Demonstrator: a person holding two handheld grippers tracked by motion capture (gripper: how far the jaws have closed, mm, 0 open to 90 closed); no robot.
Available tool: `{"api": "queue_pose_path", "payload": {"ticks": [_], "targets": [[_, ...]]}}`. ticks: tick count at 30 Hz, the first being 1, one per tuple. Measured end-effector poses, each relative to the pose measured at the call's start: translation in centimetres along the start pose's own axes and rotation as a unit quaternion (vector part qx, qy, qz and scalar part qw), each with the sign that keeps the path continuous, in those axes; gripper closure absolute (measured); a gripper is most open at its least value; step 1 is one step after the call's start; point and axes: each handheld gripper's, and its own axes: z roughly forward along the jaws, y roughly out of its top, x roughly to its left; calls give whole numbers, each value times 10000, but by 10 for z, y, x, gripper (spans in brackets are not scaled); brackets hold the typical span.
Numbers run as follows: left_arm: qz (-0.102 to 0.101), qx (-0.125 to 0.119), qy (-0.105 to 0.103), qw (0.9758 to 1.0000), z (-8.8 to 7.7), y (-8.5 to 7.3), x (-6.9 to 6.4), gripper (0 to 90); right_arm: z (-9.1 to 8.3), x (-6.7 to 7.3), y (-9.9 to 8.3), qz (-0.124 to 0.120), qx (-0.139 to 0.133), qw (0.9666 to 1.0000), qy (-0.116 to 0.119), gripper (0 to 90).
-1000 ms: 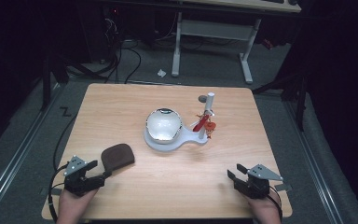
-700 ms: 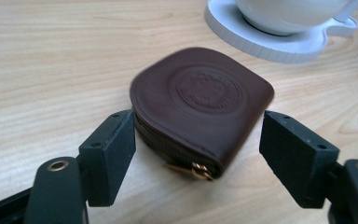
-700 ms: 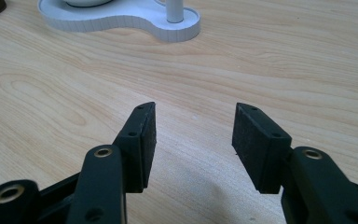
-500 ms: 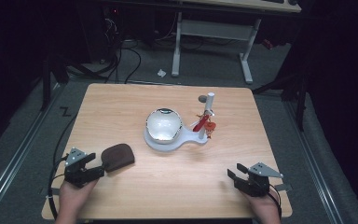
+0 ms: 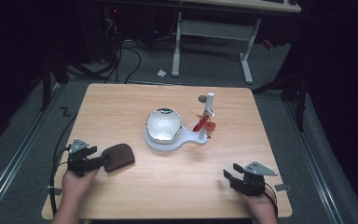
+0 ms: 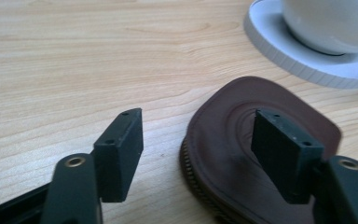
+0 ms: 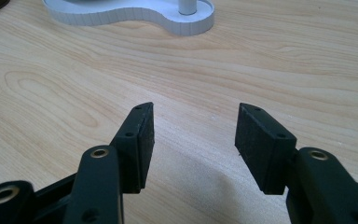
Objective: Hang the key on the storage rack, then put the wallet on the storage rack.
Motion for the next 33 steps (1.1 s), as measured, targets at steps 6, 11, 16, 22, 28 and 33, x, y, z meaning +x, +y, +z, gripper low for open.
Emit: {"api": "queue_pose_path", "payload": {"ticks": [6, 11, 16, 22, 28, 33], "targets": [[-259, 17, -320, 9991, 4, -3, 4, 514, 1, 0, -1, -9, 41, 10000, 11, 478], [-581, -79, -648, 9962, -1, -10, 7, 619, -1, -1, -1, 44, 11, 10000, 5, 479], [-669, -145, -712, 9951, -11, -19, 9, 641, 0, -1, -1, 15, 53, 10000, 18, 480], [-796, -43, -763, 9939, -13, -25, 7, 665, 1, 2, 0, -63, 60, 10000, 40, 480], [-1007, -44, -861, 9912, -11, -30, 4, 702, -2, 3, -1, -83, 37, 9999, 51, 482], [-712, -96, -590, 9957, -14, -33, -4, 812, -4, 4, 0, -99, 4, 9999, 28, 483]]}}
